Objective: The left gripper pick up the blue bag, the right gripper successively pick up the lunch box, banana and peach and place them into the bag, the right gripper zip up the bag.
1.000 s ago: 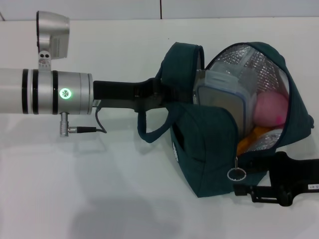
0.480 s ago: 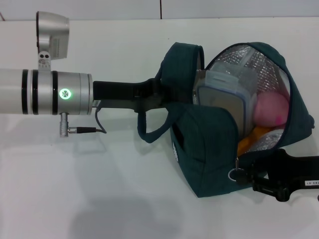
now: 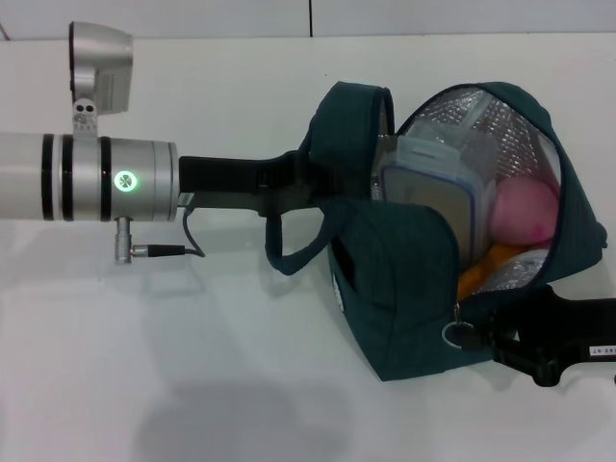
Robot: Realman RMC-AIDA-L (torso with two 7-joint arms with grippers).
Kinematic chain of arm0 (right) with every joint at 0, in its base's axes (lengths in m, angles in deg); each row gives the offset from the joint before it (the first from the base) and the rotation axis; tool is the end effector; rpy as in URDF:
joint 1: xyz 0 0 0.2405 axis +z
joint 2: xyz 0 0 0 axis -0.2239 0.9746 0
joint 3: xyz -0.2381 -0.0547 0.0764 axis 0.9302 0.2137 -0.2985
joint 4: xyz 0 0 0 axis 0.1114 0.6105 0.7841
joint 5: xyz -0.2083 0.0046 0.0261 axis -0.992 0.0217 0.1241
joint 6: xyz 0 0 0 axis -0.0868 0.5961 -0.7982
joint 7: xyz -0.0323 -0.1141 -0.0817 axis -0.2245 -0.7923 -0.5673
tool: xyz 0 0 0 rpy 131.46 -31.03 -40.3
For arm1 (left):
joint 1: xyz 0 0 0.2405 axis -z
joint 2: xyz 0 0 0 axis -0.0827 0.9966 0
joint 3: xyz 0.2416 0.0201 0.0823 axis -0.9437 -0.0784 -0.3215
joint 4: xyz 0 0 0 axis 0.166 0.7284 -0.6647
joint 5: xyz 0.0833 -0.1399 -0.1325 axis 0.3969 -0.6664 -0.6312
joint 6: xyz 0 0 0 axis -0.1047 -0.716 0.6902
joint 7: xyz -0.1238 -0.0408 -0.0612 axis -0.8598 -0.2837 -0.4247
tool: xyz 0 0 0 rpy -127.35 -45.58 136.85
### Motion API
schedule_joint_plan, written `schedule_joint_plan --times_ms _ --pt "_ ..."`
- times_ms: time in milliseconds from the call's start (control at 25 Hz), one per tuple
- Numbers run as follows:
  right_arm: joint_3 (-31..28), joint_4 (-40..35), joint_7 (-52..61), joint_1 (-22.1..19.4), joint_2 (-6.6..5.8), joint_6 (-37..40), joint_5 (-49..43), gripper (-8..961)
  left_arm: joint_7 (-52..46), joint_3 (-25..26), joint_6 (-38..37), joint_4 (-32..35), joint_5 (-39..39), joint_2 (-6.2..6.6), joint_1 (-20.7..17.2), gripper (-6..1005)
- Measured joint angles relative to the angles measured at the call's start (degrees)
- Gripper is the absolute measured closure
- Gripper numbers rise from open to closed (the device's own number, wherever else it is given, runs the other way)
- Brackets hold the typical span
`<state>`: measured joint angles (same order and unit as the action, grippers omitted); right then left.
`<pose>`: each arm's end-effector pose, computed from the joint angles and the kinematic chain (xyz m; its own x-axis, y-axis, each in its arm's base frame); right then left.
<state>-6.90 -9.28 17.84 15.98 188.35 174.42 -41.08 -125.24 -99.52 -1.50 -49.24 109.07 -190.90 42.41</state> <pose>0.2851 0.2872 -0.0278 0.8393 -0.3658 -0.4023 -0.3892 -0.9208 0.0255 -0.1992 0.3505 -0.0400 0.1870 0.9392 0.2881 0.8741 -0.2929 0.3874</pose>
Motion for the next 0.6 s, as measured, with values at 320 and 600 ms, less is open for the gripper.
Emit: schedule_joint_plan --times_ms 320,600 --pt "-0.50 -2.25 -0.01 -0.16 -0.24 3.42 0.84 946 5.64 -0.01 0.43 -1.98 -3.06 -0.04 -0.74 955" --pt "-0.67 -3.86 0.05 -0.42 -0.34 4.78 3.09 946 13.90 0.00 -0.95 -4.92 -7.09 0.15 -1.77 857"
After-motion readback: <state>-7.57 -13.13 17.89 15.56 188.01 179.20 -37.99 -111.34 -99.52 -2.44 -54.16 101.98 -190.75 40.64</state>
